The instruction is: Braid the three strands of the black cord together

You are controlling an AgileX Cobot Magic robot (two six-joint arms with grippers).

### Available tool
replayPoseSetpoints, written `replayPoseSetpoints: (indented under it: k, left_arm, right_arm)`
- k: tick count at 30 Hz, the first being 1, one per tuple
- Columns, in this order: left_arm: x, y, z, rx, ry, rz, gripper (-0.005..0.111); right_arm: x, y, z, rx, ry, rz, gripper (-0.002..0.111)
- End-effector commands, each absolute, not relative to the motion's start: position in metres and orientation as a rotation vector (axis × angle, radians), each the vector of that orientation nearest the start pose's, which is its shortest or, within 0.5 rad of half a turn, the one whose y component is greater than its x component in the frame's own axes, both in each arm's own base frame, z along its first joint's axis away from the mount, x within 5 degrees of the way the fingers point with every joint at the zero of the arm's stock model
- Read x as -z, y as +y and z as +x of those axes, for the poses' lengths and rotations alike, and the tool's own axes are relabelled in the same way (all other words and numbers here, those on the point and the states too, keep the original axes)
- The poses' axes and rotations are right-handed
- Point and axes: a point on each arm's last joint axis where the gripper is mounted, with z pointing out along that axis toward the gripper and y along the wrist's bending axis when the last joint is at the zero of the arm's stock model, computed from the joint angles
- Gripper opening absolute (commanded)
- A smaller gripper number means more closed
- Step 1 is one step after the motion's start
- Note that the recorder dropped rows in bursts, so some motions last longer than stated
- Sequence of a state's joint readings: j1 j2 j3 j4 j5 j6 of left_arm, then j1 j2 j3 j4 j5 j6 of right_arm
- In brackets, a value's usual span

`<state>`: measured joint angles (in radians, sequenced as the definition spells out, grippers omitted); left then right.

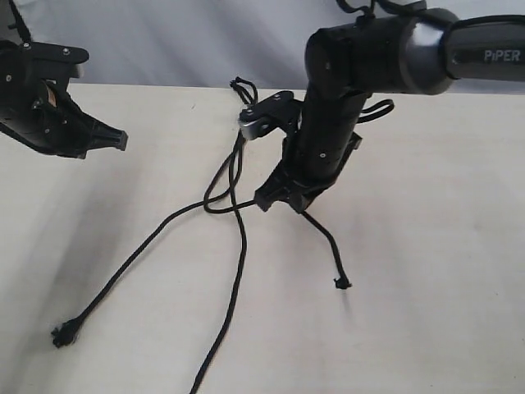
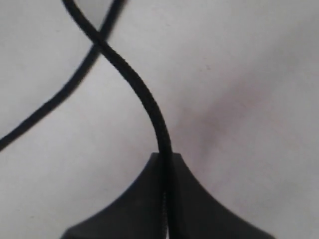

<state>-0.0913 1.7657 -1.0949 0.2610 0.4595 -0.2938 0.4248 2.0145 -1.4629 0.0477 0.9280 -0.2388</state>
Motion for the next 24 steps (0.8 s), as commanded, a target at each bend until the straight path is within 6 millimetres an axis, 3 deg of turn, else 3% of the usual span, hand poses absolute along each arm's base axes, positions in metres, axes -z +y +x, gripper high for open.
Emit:
replayPoseSetpoints:
  k: [1,5,14,17,24]
  left_arm:
    - [-0.197,-0.024,0.359,-0.084,2.582,0.0,0.003]
    - [-0.197,-0.024,0.359,-0.097,2.585,0.043,0.003]
    - [-0.197,-0.024,0.358,-0.102,2.588,0.056,0.003]
    - [-0.197,-0.024,0.359,-0.108,2.586,0.08,0.003]
    - [-0.196,-0.023,0.357,-0.12,2.6,0.11,0.003]
  right_arm:
    - [-0.168,0.141,0.382,-0.064,2.874,-0.846,0.0]
    - [-0.153,0.127,0.389,-0.066,2.928,-0.791,0.0]
    - [-0.126,0.128,0.393,-0.096,3.004,-0.603,0.002]
    - [-0.125,0.128,0.393,-0.09,3.014,-0.55,0.016]
    - [-0.131,0.128,0.39,-0.09,3.036,-0.546,0.065]
